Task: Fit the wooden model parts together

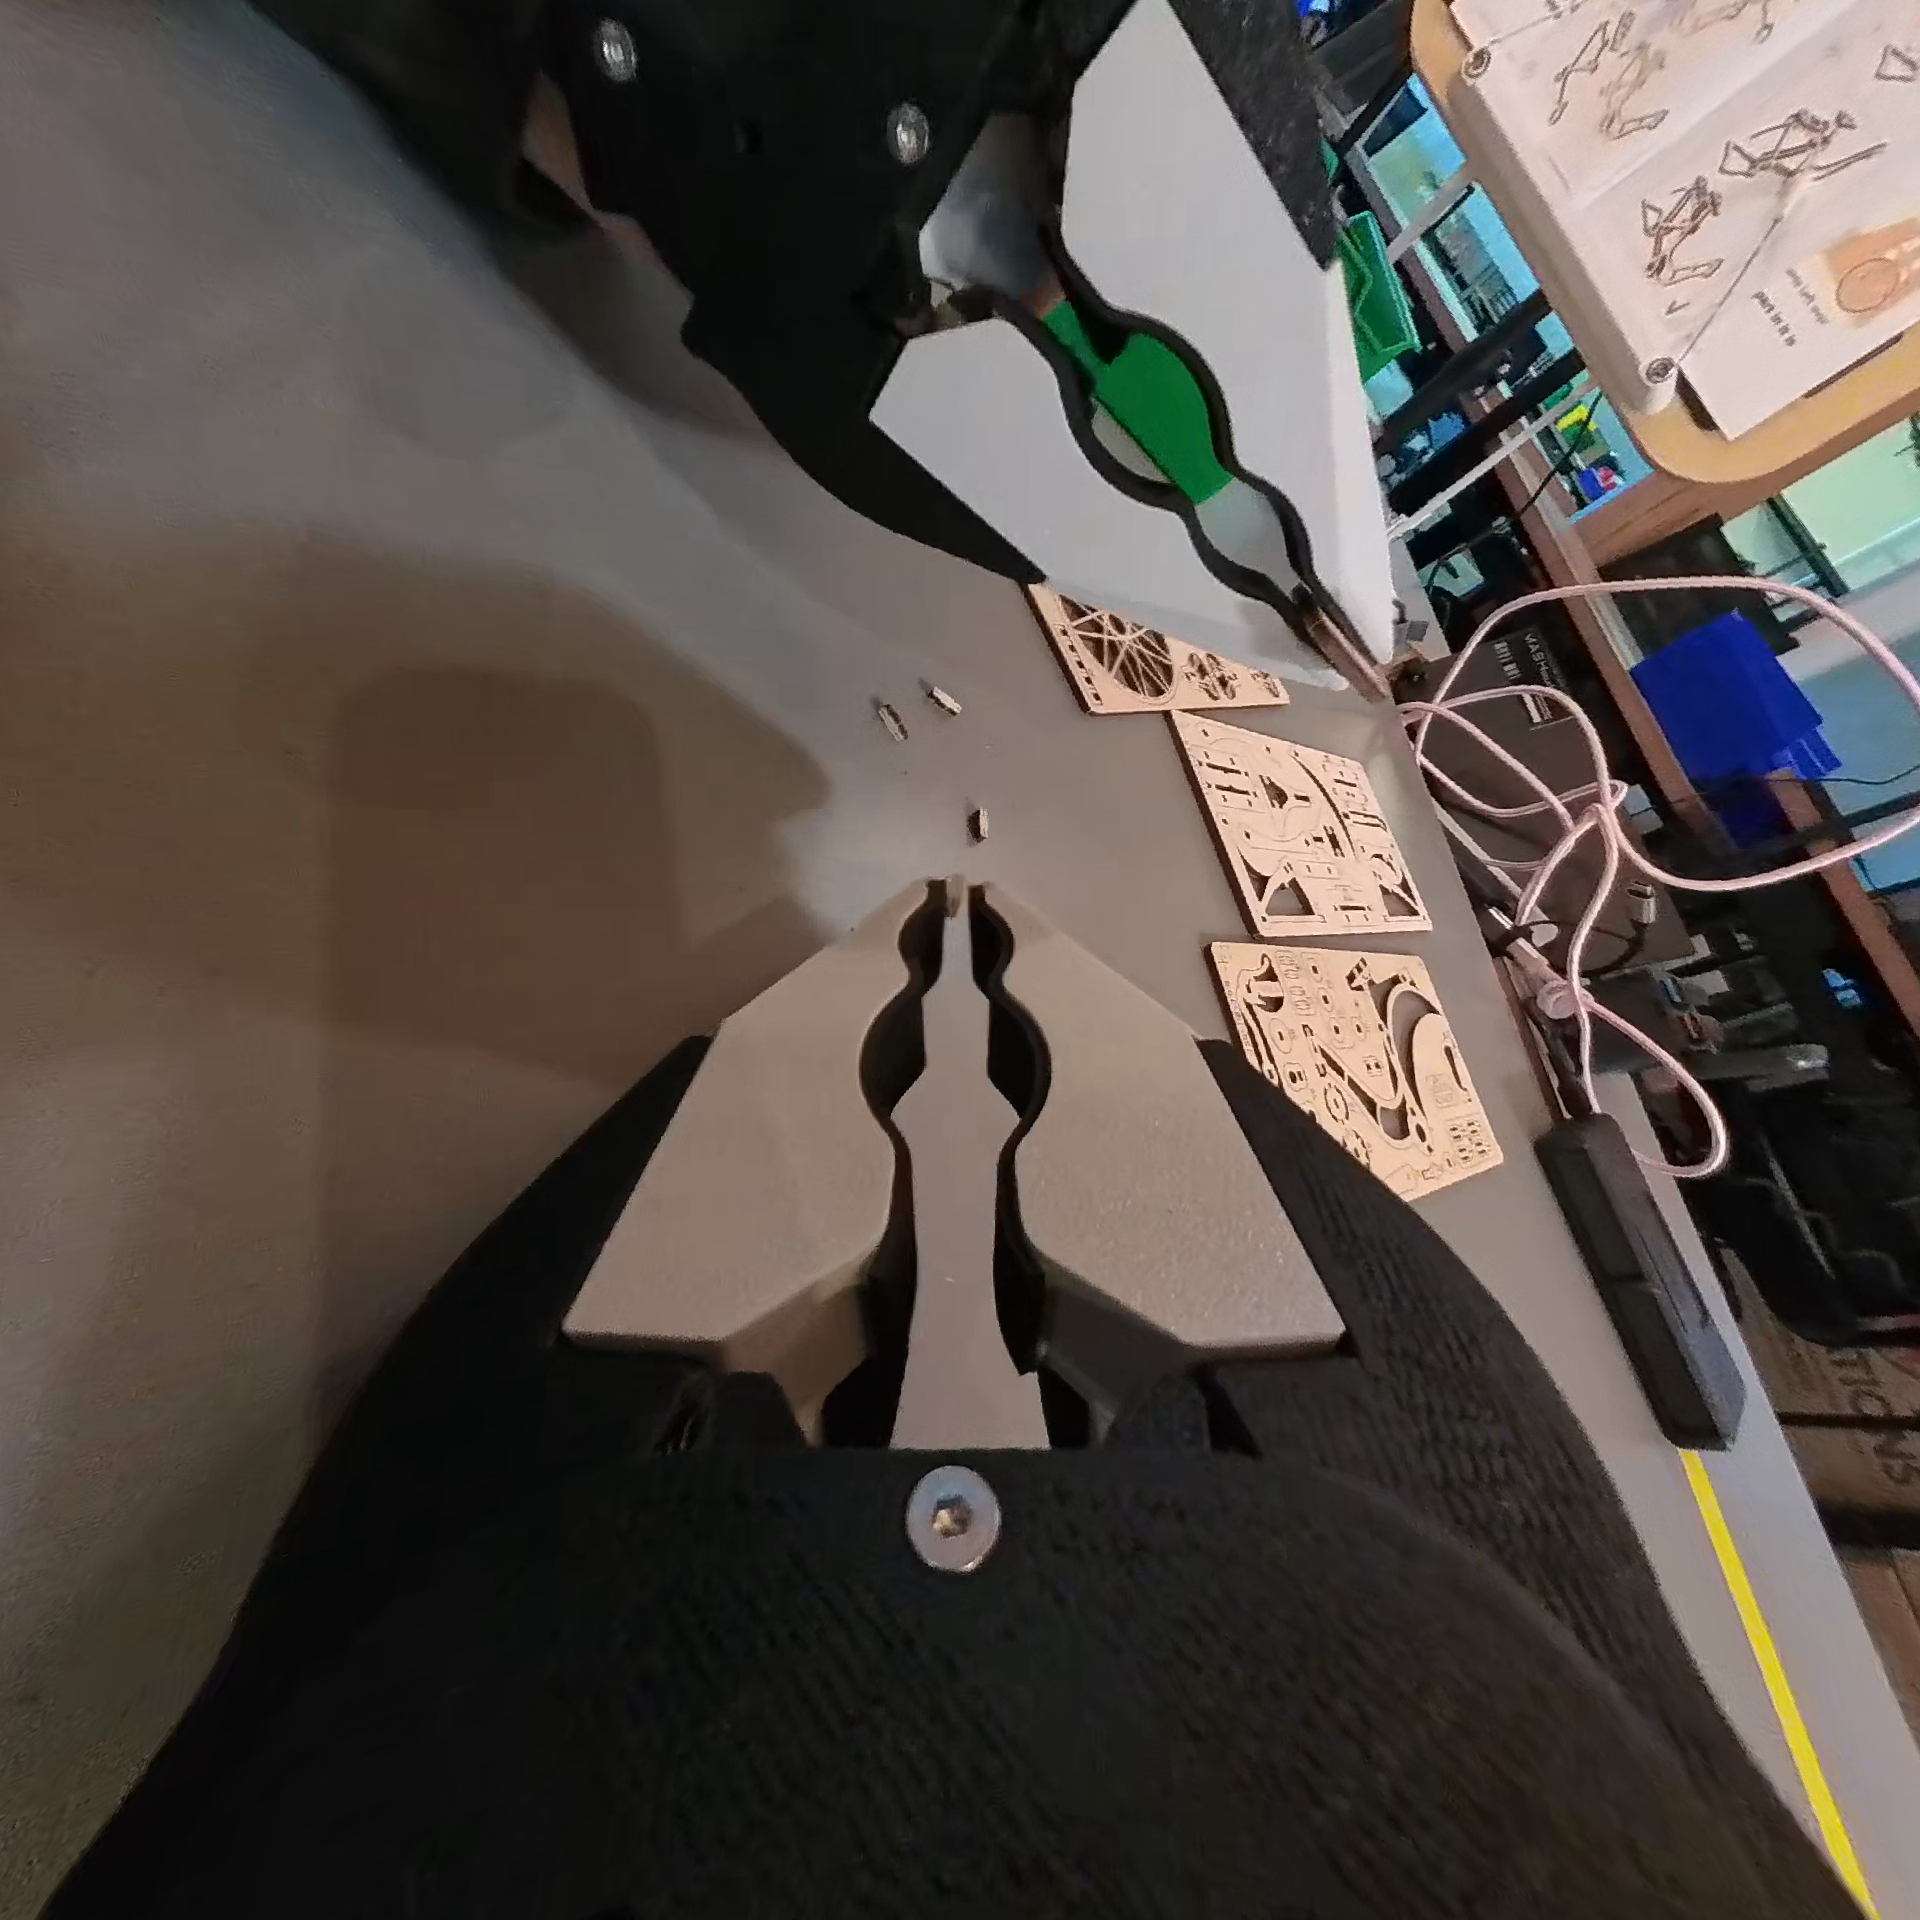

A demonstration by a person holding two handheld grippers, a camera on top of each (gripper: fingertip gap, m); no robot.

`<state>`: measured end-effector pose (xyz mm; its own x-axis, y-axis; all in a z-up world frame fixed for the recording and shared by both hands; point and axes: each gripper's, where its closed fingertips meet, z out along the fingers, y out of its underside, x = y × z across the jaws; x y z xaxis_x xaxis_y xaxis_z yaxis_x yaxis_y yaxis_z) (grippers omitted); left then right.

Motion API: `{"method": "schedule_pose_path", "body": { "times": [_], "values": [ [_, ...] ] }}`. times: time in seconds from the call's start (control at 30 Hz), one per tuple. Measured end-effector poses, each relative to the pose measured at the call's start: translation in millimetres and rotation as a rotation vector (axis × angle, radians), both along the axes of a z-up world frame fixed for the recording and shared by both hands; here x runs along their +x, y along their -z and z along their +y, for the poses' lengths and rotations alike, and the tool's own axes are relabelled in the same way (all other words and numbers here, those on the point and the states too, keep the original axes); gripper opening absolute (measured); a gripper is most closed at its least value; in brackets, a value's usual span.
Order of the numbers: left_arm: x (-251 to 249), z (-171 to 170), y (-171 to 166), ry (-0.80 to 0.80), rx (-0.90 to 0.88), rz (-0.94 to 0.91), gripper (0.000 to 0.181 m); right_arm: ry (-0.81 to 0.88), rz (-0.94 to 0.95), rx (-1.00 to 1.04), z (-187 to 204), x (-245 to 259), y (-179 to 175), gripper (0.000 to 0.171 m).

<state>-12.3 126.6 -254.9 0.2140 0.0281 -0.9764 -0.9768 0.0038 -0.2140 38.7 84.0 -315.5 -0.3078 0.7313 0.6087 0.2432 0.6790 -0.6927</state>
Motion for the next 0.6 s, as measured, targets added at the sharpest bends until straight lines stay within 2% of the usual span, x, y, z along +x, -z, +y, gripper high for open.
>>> {"method": "schedule_pose_path", "body": {
  "times": [0.4,0.5,0.6],
  "values": [
    [0,0,4,0.000,-0.020,0.009,0.000,0.016,0.034,-0.021,3,0,-6,0.013],
    [2,-1,5,0.003,-0.017,0.044,0.000,0.026,0.148,-0.074,6,0,-25,0.015],
    [12,-3,10,0.010,-0.015,0.168,0.000,0.034,0.253,-0.163,11,2,-45,0.017]
  ]
}}
